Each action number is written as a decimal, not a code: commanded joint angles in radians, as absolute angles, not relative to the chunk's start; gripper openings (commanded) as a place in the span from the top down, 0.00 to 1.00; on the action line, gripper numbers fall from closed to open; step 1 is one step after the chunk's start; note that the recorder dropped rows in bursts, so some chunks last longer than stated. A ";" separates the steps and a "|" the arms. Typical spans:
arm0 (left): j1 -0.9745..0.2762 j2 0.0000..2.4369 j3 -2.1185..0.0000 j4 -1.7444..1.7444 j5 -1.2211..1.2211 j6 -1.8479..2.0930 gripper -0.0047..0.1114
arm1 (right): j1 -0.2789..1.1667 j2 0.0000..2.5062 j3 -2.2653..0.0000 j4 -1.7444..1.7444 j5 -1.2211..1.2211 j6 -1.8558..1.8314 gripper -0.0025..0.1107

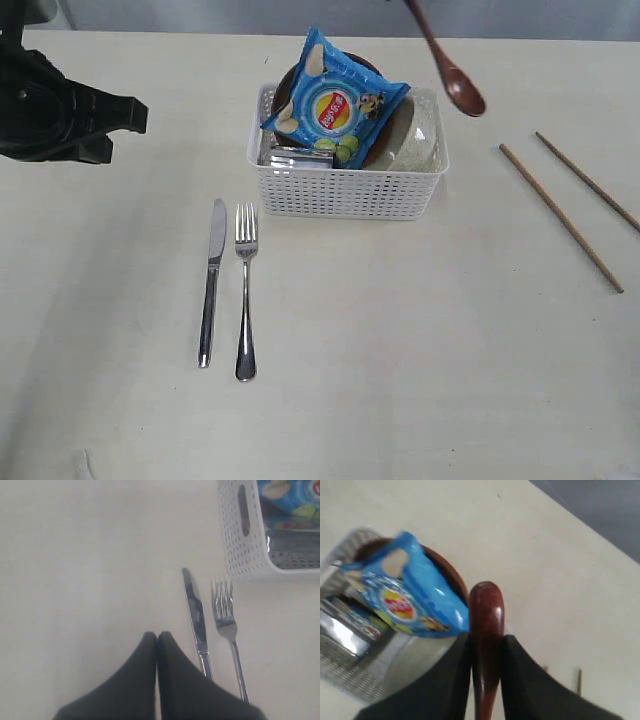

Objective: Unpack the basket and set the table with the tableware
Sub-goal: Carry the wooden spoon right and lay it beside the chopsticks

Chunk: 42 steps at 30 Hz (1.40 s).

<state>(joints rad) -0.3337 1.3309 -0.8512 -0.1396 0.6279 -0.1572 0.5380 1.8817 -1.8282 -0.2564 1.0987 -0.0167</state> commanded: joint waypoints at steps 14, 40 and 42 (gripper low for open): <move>-0.331 1.331 -0.846 -0.155 0.622 -0.153 0.96 | 0.145 2.073 -1.585 -0.144 1.028 -0.073 0.98; -0.331 1.331 -0.846 -0.155 0.622 -0.153 0.96 | 0.145 2.113 -1.427 -0.114 0.995 -0.110 0.98; -0.331 1.331 -0.846 -0.155 0.622 -0.153 0.96 | 0.145 2.111 -1.429 -0.114 0.995 -0.104 0.98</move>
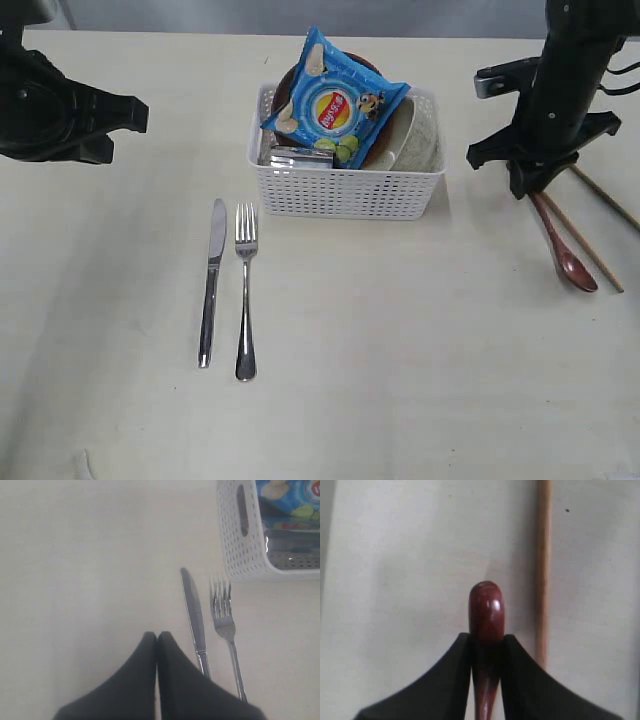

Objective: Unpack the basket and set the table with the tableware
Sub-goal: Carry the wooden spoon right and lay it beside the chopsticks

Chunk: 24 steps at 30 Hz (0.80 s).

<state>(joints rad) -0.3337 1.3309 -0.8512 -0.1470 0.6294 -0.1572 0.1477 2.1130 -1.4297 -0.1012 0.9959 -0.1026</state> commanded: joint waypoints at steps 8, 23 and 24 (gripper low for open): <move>-0.331 1.331 -0.846 -0.155 0.622 -0.153 0.96 | 0.145 2.110 -1.429 -0.114 0.984 -0.104 0.62; -0.331 1.331 -0.846 -0.155 0.622 -0.153 0.96 | 0.145 1.996 -1.450 -0.064 0.973 -0.097 0.58; -0.331 1.331 -0.846 -0.155 0.622 -0.153 0.96 | 0.145 1.975 -1.461 -0.041 0.976 -0.094 0.58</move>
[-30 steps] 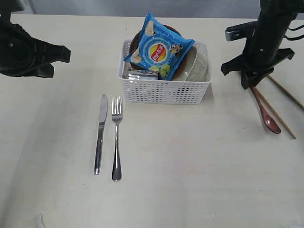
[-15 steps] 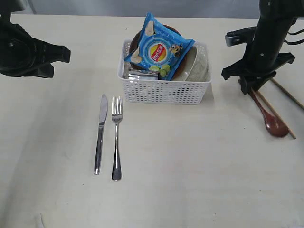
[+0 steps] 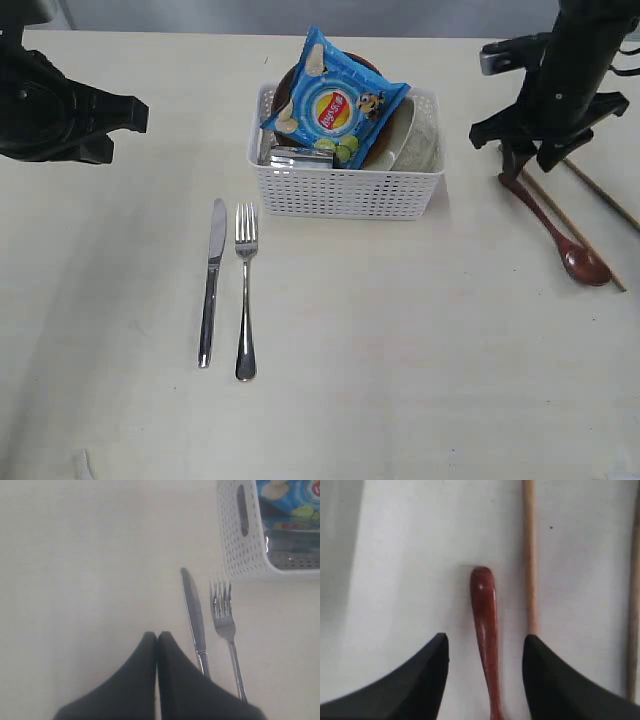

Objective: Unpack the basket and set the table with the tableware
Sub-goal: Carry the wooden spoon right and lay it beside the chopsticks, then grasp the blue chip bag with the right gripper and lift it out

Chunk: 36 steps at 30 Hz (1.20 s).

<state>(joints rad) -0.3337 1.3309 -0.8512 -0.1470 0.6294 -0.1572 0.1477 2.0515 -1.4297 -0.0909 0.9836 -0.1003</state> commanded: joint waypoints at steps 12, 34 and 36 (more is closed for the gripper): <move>-0.331 1.331 -0.846 -0.165 0.628 -0.145 0.96 | 0.303 1.814 -1.503 0.176 0.968 -0.092 0.65; -0.331 1.331 -0.846 -0.172 0.633 -0.138 0.96 | 0.308 2.064 -1.888 0.288 0.969 -0.591 0.56; -0.331 1.331 -0.846 -0.172 0.633 -0.138 0.96 | 0.260 2.095 -1.896 0.419 1.007 -0.717 0.52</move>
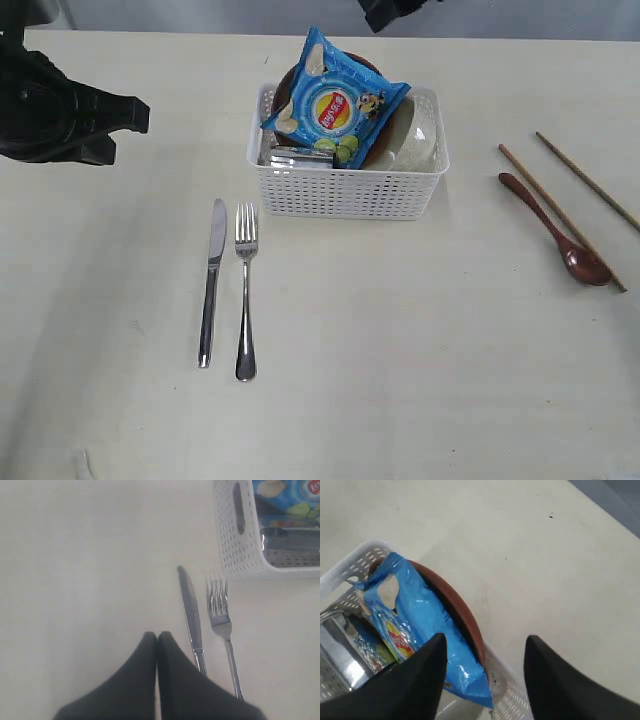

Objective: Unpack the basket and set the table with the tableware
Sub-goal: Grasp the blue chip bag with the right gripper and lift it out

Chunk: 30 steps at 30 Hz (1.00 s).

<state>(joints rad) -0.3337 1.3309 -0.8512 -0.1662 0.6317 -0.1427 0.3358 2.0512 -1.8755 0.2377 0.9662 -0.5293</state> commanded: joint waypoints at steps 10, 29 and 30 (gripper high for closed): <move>-0.331 1.331 -0.846 -0.172 0.632 -0.138 0.96 | 0.195 2.183 -1.896 0.782 1.118 -1.118 0.44; -0.331 1.349 -0.846 -0.172 0.627 -0.131 0.96 | 0.263 2.256 -1.896 0.744 0.954 -1.117 0.34; -0.331 1.357 -0.846 -0.174 0.627 -0.131 0.96 | 0.263 2.259 -1.896 0.738 0.954 -1.121 0.34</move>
